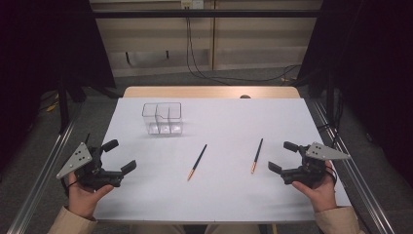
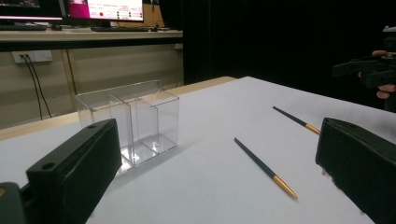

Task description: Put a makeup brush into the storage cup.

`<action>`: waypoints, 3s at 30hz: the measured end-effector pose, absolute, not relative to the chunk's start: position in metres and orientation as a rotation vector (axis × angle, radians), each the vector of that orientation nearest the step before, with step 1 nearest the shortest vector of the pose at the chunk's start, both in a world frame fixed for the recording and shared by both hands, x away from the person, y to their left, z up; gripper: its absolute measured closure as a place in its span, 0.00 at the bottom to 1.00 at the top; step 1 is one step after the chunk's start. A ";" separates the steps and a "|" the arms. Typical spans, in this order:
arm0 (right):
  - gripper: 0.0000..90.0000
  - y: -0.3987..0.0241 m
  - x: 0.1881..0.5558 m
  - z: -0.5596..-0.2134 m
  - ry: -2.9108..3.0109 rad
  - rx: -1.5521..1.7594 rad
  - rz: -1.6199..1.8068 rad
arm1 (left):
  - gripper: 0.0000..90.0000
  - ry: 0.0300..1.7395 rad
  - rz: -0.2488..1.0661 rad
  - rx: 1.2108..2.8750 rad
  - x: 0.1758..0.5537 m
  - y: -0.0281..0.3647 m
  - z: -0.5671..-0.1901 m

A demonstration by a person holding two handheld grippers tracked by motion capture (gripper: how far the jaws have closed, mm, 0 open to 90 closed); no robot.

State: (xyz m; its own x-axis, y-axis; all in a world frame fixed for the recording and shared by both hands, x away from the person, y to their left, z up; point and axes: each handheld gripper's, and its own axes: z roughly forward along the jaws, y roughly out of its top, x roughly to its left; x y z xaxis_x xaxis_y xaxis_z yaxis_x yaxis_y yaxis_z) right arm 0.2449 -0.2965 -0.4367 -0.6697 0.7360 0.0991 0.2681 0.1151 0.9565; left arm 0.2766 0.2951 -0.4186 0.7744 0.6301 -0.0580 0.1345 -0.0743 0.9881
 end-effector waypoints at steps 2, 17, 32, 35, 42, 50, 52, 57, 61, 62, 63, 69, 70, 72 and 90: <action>0.02 -0.296 0.245 -0.437 2.000 0.973 1.575 | 0.00 0.627 0.454 1.624 0.277 0.294 -0.419; 0.02 -0.293 0.247 -0.436 2.006 0.950 1.587 | 0.00 0.633 0.461 1.638 0.283 0.270 -0.414; 0.02 -0.288 0.249 -0.436 2.017 0.923 1.602 | 0.00 0.634 0.433 1.642 0.300 0.242 -0.417; 0.02 -0.286 0.250 -0.436 2.018 0.916 1.605 | 0.00 0.634 0.418 1.635 0.306 0.232 -0.418; 0.02 -0.285 0.251 -0.437 2.022 0.907 1.607 | 0.00 0.611 0.389 1.644 0.314 0.212 -0.417; 0.02 -0.287 0.250 -0.437 2.012 0.907 1.618 | 0.00 0.581 0.370 1.659 0.325 0.185 -0.417; 0.02 -0.287 0.250 -0.436 2.009 0.907 1.620 | 0.00 0.569 0.365 1.661 0.327 0.179 -0.417; 0.02 -0.288 0.250 -0.437 2.011 0.905 1.617 | 0.00 0.558 0.355 1.671 0.332 0.164 -0.418; 0.02 -0.288 0.250 -0.437 2.009 0.908 1.619 | 0.00 0.550 0.352 1.673 0.335 0.155 -0.420; 0.02 -0.288 0.250 -0.437 2.007 0.908 1.619 | 0.00 0.548 0.349 1.673 0.336 0.153 -0.420; 0.02 -0.288 0.250 -0.437 2.007 0.908 1.620 | 0.00 0.551 0.345 1.669 0.337 0.151 -0.420; 0.02 -0.289 0.250 -0.437 2.011 0.909 1.620 | 0.00 0.541 0.335 1.674 0.342 0.137 -0.420; 0.02 -0.289 0.250 -0.437 2.011 0.909 1.620 | 0.00 0.540 0.340 1.676 0.343 0.136 -0.421; 0.02 -0.289 0.250 -0.438 2.011 0.908 1.620 | 0.00 0.544 0.337 1.677 0.346 0.131 -0.422; 0.02 -0.292 0.249 -0.438 2.007 0.912 1.622 | 0.00 0.578 0.300 1.666 0.359 0.110 -0.433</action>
